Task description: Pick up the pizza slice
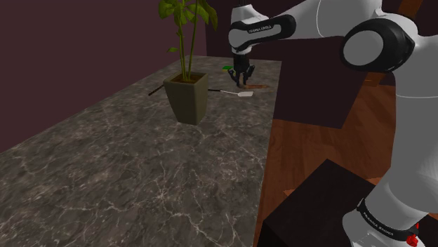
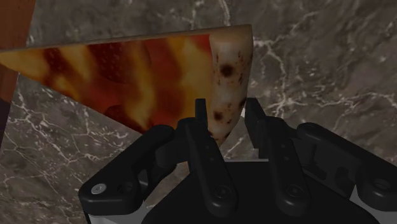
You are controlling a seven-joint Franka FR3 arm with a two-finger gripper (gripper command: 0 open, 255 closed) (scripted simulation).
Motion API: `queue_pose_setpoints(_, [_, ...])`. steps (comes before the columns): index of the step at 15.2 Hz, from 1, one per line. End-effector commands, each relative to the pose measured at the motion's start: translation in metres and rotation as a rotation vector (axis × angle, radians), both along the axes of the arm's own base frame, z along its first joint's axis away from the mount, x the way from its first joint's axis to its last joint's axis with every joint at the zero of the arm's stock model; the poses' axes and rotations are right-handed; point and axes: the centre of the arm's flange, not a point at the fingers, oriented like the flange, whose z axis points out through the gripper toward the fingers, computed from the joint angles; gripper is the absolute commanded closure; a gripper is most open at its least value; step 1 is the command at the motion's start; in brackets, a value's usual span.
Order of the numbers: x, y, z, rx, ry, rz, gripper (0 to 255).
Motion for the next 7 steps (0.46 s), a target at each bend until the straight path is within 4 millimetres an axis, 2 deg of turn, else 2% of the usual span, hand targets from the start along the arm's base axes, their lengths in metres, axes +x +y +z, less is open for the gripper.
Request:
queue_pose_setpoints(1, [0.001, 0.0, 0.012, 0.0, 0.0, 0.0, 255])
queue_pose_setpoints(5, [0.001, 0.0, 0.033, 0.0, 0.0, 0.0, 255])
queue_pose_setpoints(7, [0.001, 0.0, 0.034, 0.0, 0.0, 0.0, 255])
